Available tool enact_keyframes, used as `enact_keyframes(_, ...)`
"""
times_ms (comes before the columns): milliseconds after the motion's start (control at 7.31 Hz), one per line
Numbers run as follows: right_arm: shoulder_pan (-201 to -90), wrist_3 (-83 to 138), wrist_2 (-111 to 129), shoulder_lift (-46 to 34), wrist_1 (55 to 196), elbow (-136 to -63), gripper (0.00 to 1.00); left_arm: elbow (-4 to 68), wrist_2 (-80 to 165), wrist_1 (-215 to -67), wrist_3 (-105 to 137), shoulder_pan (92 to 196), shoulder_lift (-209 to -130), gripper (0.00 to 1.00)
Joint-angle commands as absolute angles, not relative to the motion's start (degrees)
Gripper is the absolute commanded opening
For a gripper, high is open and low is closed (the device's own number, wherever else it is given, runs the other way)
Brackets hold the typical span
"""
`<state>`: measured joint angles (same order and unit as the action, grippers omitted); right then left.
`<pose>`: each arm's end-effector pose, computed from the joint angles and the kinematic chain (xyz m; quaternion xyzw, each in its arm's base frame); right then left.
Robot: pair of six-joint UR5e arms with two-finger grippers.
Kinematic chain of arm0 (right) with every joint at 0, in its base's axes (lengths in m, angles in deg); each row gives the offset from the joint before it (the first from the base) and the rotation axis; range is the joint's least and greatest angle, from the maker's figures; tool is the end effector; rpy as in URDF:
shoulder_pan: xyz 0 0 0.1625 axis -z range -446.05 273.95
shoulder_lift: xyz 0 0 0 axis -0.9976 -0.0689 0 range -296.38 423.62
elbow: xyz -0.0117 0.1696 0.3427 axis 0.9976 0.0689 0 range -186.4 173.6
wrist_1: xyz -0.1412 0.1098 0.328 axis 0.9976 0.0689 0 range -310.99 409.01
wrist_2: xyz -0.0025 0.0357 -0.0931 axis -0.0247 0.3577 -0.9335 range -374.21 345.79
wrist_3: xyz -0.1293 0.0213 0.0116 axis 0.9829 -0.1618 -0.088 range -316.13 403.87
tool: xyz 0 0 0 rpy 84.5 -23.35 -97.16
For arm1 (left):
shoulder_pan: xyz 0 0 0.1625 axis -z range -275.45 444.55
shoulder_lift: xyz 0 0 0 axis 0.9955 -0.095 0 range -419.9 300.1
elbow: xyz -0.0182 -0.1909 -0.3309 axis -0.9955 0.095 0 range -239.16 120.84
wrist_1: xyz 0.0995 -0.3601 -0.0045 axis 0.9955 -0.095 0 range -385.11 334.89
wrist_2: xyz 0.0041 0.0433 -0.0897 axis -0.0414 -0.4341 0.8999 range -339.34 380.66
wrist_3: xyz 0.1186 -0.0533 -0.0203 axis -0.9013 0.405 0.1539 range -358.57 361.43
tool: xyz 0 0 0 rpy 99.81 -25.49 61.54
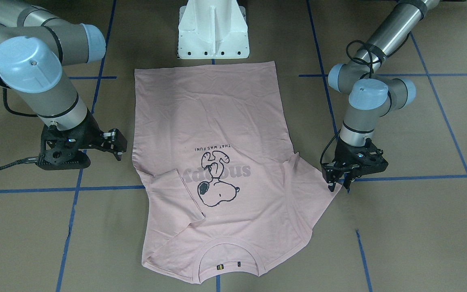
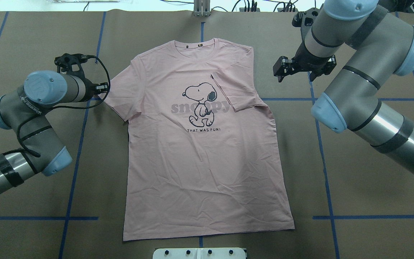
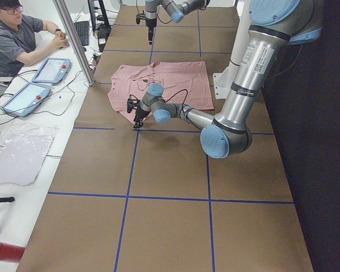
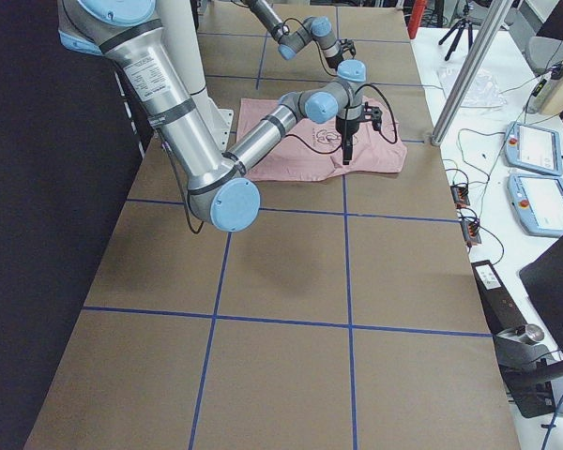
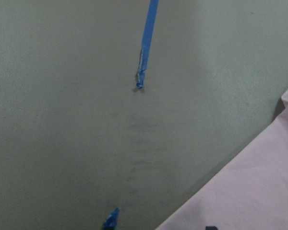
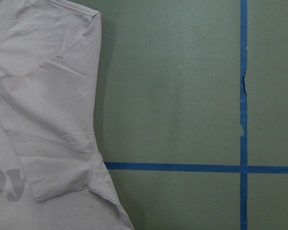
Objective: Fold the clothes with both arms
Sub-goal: 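Release the sleeve and lift the right gripper while the left arm approaches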
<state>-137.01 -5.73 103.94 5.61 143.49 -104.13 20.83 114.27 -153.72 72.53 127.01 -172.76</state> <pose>-0.3349 -0.5261 0.3011 0.0481 -0.3709 0.0118 0.9273 0.3979 -0.5335 0.4411 0.1969 0.3876 -0.1704 0.8843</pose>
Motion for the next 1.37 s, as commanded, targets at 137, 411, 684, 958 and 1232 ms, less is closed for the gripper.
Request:
enact_keyframes(137,-137.03,-5.79,103.92,5.61,143.49,-104.13,1.0,21.43,114.79,-153.61,72.53,127.0,-172.84,0.0)
enact_keyframes(411,-137.2,-5.79,104.01,5.61,143.49,-104.22,1.0,29.46,116.27,-147.69,72.53,127.09,-172.75,0.0)
enact_keyframes(684,-137.2,-5.79,104.01,5.7,143.49,-104.3,1.0,36.02,119.27,-135.38,73.84,126.65,-178.6,0.0)
enact_keyframes(958,-137.2,-5.79,103.92,5.61,143.49,-104.39,1.0,25.36,119.1,-134.62,81.48,124.98,-188.69,0.0)
enact_keyframes(1232,-137.2,-5.88,103.92,5.61,143.49,-104.39,1.0,18.65,119.1,-135.41,82.28,124.98,-194.35,0.0)
